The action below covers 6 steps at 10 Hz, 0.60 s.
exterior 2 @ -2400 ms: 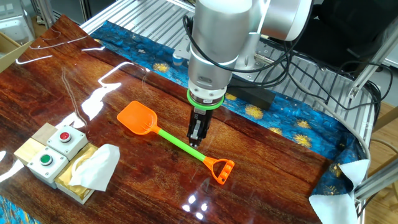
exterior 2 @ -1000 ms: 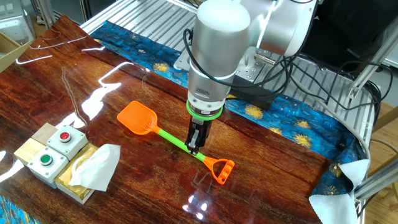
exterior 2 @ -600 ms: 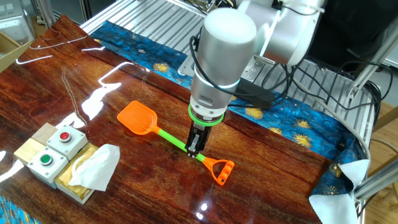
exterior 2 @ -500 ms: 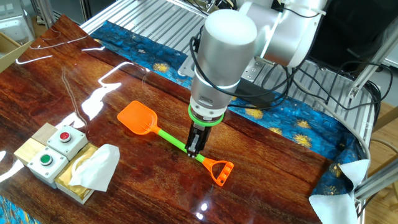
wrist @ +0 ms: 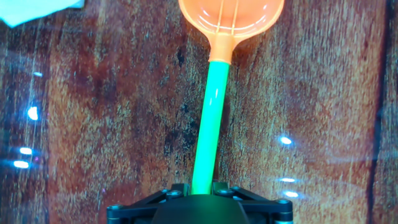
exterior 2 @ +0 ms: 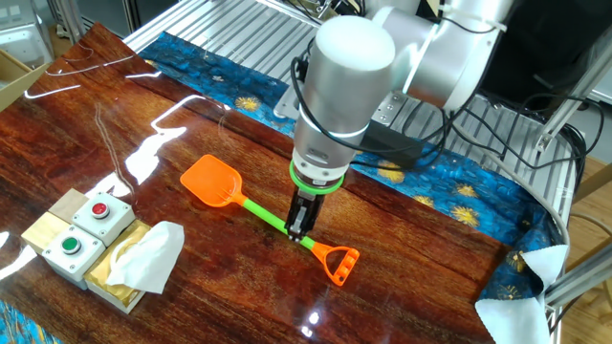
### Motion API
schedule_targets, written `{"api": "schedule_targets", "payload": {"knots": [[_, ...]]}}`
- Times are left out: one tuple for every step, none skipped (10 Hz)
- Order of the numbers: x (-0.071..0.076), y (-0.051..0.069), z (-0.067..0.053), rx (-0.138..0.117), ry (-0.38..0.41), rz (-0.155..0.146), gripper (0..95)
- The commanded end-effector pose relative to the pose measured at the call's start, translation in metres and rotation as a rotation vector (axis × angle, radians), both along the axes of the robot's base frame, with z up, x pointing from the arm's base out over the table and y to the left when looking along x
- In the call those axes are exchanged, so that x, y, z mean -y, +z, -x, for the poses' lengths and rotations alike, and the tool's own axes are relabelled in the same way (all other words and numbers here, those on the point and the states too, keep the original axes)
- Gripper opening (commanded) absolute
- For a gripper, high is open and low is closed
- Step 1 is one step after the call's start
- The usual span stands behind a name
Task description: Use a shovel to scoop up an object
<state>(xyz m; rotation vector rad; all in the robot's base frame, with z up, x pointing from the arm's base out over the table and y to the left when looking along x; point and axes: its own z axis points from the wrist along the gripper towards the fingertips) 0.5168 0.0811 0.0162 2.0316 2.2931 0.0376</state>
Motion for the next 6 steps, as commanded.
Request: {"api": "schedule_targets", "payload": {"knots": [[0.0002,-0.0028,0.0006,0.014,-0.03,-0.006,19.0],[0.0003,-0.0029,0.0006,0.024,-0.04,-0.009,19.0],[0.0003,-0.0029,0.0006,0.054,-0.044,-0.014,19.0],[0.0003,-0.0032,0.0006,0.059,-0.046,-0.013,0.0],[0.0006,-0.0045,0.0007,0.063,-0.05,-0.011,0.0],[0.0009,-0.0059,0.0007,0.063,-0.047,-0.006,0.0]]}}
